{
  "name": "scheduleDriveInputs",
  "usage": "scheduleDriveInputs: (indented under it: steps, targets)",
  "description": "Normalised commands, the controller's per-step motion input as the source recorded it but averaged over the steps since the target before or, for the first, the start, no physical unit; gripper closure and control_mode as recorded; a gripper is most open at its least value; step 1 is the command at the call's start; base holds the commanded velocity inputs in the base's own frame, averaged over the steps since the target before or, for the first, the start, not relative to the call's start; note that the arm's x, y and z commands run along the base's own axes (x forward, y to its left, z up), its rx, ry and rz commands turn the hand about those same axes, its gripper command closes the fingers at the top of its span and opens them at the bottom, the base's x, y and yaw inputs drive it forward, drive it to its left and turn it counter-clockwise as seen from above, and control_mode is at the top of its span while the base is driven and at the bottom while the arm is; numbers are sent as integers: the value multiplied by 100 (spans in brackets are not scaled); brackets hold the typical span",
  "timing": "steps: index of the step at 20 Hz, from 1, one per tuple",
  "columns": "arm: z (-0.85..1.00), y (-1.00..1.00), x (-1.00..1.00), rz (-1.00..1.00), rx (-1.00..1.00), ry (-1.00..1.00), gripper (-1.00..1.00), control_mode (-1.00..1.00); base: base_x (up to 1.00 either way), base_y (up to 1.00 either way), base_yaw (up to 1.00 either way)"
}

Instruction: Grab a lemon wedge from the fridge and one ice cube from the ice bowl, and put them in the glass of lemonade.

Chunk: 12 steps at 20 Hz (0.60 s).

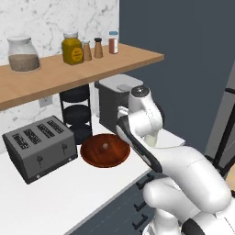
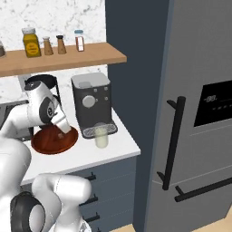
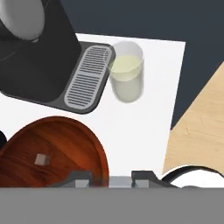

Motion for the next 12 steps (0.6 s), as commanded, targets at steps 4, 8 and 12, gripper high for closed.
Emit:
scheduleDriveInputs:
  steps: [4,8,12]
  targets:
    - [56,-62,-3,-6,0,0,100,-100,0,0,0]
    - [35,-51,4,-5,0,0,100,-100,0,0,0]
    - [0,-42,29,-2,0,0,100,-100,0,0,0]
